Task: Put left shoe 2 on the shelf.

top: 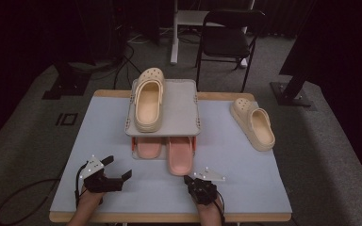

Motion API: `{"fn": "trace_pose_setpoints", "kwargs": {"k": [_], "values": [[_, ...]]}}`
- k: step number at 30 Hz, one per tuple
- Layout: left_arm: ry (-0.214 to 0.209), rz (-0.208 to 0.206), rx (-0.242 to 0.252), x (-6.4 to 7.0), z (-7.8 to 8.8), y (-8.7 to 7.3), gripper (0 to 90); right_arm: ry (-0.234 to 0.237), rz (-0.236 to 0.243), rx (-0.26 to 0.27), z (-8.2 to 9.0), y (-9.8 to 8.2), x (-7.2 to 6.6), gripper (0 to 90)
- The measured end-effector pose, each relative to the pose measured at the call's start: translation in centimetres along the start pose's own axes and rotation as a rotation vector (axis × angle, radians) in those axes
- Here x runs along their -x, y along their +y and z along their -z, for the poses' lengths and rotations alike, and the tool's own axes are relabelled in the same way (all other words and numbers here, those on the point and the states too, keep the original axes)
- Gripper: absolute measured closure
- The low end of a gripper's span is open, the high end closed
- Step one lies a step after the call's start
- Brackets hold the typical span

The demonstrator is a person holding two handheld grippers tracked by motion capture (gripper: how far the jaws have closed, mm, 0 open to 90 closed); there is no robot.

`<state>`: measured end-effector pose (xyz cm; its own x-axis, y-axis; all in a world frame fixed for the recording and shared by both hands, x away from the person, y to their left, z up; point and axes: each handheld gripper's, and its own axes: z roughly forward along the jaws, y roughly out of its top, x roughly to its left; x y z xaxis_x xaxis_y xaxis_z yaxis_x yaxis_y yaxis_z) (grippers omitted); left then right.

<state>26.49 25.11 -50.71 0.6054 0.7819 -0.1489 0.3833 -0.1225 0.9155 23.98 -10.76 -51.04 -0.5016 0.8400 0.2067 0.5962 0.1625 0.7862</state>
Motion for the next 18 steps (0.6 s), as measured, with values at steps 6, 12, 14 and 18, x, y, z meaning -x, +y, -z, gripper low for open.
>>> {"fn": "trace_pose_setpoints", "kwargs": {"k": [6, 12, 14, 18], "values": [[0.000, -0.001, -0.002, 0.0, 0.0, 0.0, 0.1, -0.014, -0.006, -0.007, -1.3, 0.4, 0.2, 90.0], [0.001, -0.002, -0.002, -0.1, 0.0, 0.0, 0.1, -0.035, -0.021, 0.006, -2.1, 1.0, 0.7, 90.0], [0.000, -0.001, -0.001, 0.0, 0.0, 0.0, 0.1, -0.039, -0.019, 0.006, -2.2, 1.2, 0.8, 90.0], [0.001, -0.002, -0.003, -0.1, 0.0, -0.1, 0.1, -0.055, -0.019, 0.007, -3.1, 1.7, 1.0, 90.0]]}}
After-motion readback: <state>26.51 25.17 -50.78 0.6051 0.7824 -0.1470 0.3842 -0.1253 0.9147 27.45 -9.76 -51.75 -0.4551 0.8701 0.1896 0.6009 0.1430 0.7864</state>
